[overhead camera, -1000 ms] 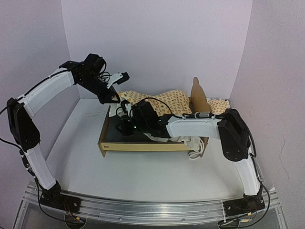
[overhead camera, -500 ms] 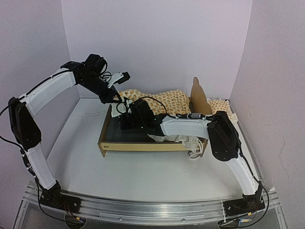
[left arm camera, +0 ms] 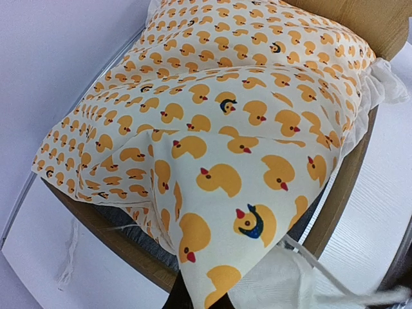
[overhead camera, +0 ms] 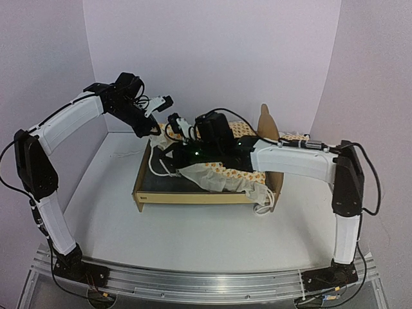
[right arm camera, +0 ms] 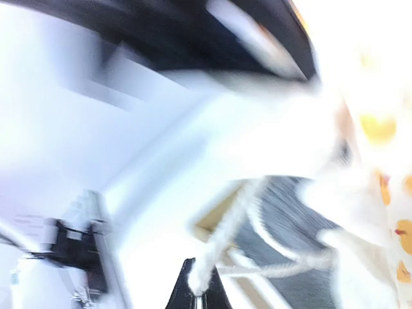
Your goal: Set up the pet bed
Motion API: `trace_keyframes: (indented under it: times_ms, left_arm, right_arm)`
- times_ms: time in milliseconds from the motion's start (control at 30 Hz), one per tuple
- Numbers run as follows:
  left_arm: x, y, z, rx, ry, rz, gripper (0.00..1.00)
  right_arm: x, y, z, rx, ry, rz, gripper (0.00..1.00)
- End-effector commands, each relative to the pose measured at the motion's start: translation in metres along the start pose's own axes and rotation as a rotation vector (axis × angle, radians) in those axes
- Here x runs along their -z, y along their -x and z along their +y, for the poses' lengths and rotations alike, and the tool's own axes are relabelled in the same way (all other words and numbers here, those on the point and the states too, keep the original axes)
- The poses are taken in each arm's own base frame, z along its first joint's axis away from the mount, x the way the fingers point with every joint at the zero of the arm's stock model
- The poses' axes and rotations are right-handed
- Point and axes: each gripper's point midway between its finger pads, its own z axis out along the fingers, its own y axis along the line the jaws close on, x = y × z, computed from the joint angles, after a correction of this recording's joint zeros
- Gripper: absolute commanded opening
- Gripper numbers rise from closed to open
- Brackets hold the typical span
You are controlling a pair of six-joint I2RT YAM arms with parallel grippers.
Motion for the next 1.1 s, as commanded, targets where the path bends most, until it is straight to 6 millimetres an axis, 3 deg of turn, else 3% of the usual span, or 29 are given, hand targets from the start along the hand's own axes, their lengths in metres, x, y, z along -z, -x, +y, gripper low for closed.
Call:
trace_keyframes:
  times_ms: [0,167,300,367,467,533,633,767,867,967,1067]
  left_arm:
    - [0.002,0.012,0.013,-0.028,0.044,-0.040,0.00]
    - [-0.005,0.005,0.017,-0.039,0.068,-0.027,0.00]
    - [-0.006,0.004,0.017,-0.043,0.071,-0.027,0.00]
    - [-0.005,0.006,0.019,-0.044,0.075,-0.031,0.00]
    - [-0.004,0.008,0.020,-0.049,0.082,-0.034,0.00]
    - [-0.006,0.007,0.021,-0.049,0.081,-0.030,0.00]
    - [-0.009,0.003,0.020,-0.045,0.074,-0.023,0.00]
    - [-0.010,0.001,0.018,-0.040,0.064,-0.020,0.00]
    - [-0.010,-0.002,0.016,-0.043,0.064,-0.012,0.00]
    - [-0.010,-0.004,0.017,-0.042,0.068,-0.008,0.00]
    - [-0.010,-0.005,0.017,-0.039,0.068,-0.006,0.00]
  right_arm:
    - [0.038,0.043,0.062,0.008,0.176,-0.079,0.00]
    - [0.034,0.065,0.079,-0.011,0.236,-0.118,0.00]
    - [0.028,0.070,0.069,0.007,0.169,-0.156,0.00]
    - [0.029,0.076,0.074,0.012,0.186,-0.164,0.00]
    - [0.044,0.097,0.108,0.043,0.301,-0.191,0.00]
    - [0.060,0.115,0.143,0.087,0.403,-0.222,0.00]
    - [0.071,0.119,0.169,0.109,0.480,-0.224,0.00]
    - [0.063,0.101,0.166,0.063,0.488,-0.167,0.00]
    - [0.047,0.071,0.157,0.007,0.476,-0.086,0.00]
    - [0.024,0.027,0.158,-0.021,0.477,0.051,0.00]
    - [0.013,-0.002,0.177,-0.017,0.560,0.172,0.00]
